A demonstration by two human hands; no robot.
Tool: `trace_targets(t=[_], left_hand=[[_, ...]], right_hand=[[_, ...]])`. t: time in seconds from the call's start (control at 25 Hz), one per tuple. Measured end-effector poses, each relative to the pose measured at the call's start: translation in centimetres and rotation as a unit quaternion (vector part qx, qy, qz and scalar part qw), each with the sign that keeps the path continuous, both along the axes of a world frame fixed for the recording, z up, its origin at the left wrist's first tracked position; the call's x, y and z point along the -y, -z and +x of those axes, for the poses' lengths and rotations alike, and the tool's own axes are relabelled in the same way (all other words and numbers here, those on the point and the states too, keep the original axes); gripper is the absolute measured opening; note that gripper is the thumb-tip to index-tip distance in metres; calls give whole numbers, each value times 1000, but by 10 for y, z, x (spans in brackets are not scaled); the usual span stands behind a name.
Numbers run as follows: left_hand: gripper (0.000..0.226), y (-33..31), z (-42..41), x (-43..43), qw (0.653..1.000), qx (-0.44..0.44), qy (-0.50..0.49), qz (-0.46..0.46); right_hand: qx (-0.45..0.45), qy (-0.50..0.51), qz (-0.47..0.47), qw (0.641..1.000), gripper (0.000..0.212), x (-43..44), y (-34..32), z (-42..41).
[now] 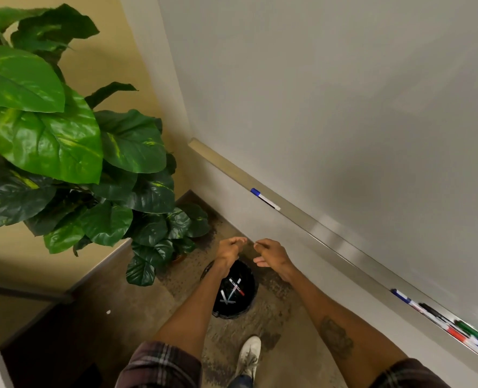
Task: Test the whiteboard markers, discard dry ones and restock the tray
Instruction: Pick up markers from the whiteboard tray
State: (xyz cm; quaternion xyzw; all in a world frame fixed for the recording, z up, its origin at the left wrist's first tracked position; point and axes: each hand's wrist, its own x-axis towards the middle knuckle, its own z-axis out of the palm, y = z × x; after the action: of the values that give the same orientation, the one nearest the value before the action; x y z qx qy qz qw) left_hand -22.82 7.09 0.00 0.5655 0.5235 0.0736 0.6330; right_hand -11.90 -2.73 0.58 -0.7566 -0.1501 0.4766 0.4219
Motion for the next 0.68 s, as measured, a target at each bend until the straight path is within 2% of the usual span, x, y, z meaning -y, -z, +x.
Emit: trace_targets(t=[0.44,0.68], left_hand=[[22,-19,112,125,985,29,172,-3],[24,-23,164,211,969,44,244,-4]], right_hand=[[77,147,42,985,12,158,-29,82],[92,268,46,958,17,262,-24,121]])
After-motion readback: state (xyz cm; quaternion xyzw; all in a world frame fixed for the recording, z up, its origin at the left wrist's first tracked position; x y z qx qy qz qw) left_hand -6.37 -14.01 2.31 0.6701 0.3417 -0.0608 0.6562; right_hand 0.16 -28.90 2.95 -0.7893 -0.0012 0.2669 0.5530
